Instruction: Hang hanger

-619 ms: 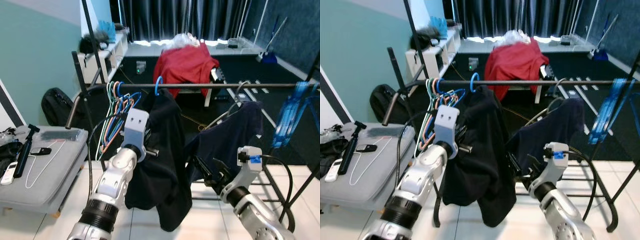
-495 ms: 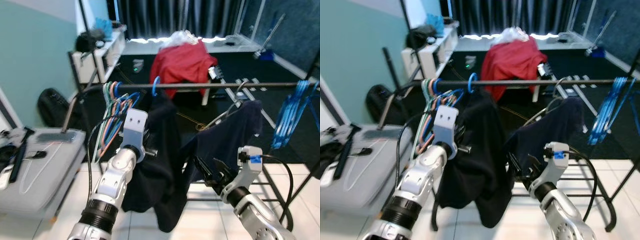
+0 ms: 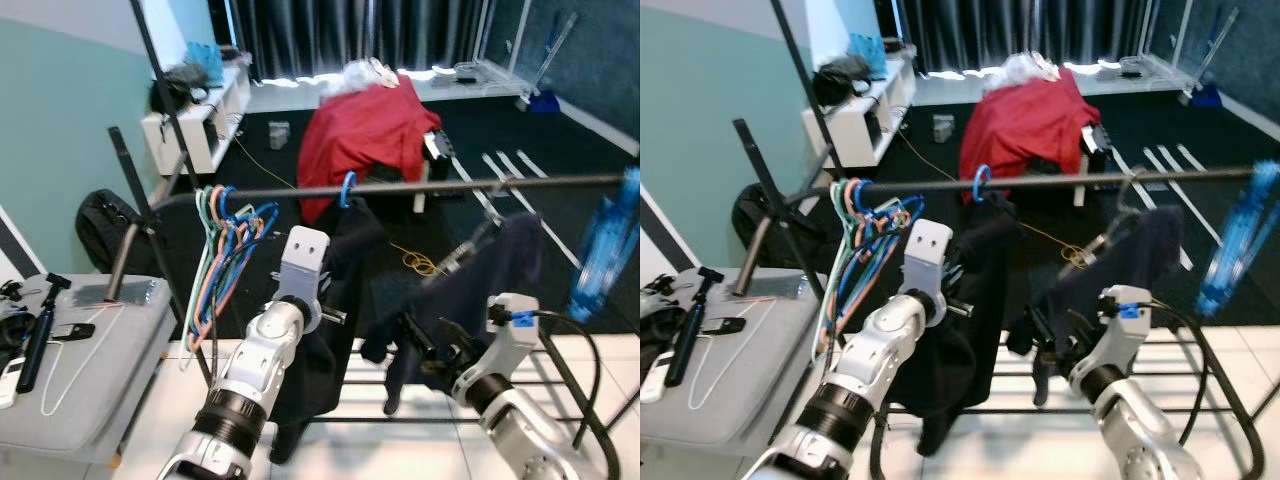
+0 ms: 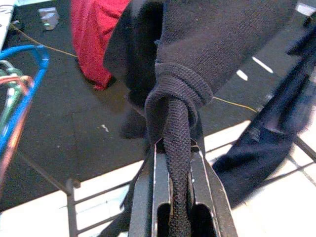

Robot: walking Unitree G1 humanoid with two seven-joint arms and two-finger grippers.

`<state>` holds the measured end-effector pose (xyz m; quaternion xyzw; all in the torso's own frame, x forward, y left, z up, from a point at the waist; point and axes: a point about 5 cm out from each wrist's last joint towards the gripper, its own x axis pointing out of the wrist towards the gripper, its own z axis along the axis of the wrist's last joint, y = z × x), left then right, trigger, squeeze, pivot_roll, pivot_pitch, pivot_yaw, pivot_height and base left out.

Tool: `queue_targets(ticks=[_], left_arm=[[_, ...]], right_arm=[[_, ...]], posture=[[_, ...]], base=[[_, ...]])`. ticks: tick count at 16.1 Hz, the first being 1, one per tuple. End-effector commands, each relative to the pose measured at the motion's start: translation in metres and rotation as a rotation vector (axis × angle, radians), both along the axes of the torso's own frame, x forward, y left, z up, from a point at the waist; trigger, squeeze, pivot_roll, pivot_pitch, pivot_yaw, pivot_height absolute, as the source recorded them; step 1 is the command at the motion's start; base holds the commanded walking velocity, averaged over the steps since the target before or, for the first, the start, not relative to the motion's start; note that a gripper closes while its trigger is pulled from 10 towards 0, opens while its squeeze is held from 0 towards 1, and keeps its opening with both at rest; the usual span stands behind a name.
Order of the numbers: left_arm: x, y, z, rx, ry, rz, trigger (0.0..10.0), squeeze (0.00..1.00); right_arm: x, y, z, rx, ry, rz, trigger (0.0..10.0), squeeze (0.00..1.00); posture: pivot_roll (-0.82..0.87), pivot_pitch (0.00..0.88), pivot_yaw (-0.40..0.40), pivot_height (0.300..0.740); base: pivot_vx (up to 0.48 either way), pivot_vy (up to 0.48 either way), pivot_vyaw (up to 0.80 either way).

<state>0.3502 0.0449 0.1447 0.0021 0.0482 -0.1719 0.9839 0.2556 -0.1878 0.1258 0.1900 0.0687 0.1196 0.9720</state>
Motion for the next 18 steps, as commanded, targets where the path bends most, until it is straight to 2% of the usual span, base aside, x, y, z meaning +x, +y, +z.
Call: queue_targets(ticks=[1,5,10,11,12,14,16,18], left_arm=[[0.004,0.005,0.001,-0.016,-0.006,0.039,10.0,0.0],[0.004,0.008,-0.001,-0.038,0.006,0.079,10.0,0.0],[0.002,0.013,-0.014,-0.027,0.07,0.109,10.0,0.0],[-0.001,0.012,-0.023,-0.008,0.112,0.093,10.0,0.0],[-0.005,0.01,-0.031,0.006,0.15,0.066,10.0,1.0],[-0.012,0.003,-0.04,0.009,0.193,0.008,10.0,1.0],[-0.012,0.003,-0.04,0.009,0.193,0.008,10.0,1.0],[-0.018,-0.003,-0.038,-0.003,0.177,-0.065,10.0,1.0]], right_arm=[[-0.001,0.004,-0.001,0.007,0.006,0.009,10.0,0.0],[-0.002,0.004,-0.002,0.009,0.009,0.009,10.0,0.0],[-0.002,0.004,-0.002,0.011,0.014,0.008,10.0,0.0],[-0.002,0.004,-0.002,0.012,0.016,0.009,10.0,0.0],[-0.002,0.004,-0.003,0.013,0.02,0.01,10.0,0.0],[-0.002,0.004,-0.003,0.014,0.023,0.012,10.0,0.0],[-0.002,0.004,-0.003,0.014,0.023,0.012,10.0,0.0],[-0.003,0.004,-0.004,0.015,0.025,0.014,10.0,0.0]], posture=[[-0.18,0.0,0.038,0.74],[-0.18,0.0,0.039,0.74],[-0.18,0.0,0.036,0.74],[-0.17,0.0,0.034,0.74],[-0.17,0.0,0.033,0.74],[-0.17,0.0,0.032,0.74],[-0.17,0.0,0.032,0.74],[-0.18,0.0,0.033,0.74]], base=[[0.0,0.0,0.0],[0.0,0.0,0.0],[0.0,0.0,0.0],[0.0,0.0,0.0],[0.0,0.0,0.0],[0.0,0.0,0.0],[0.0,0.0,0.0],[0.0,0.0,0.0]])
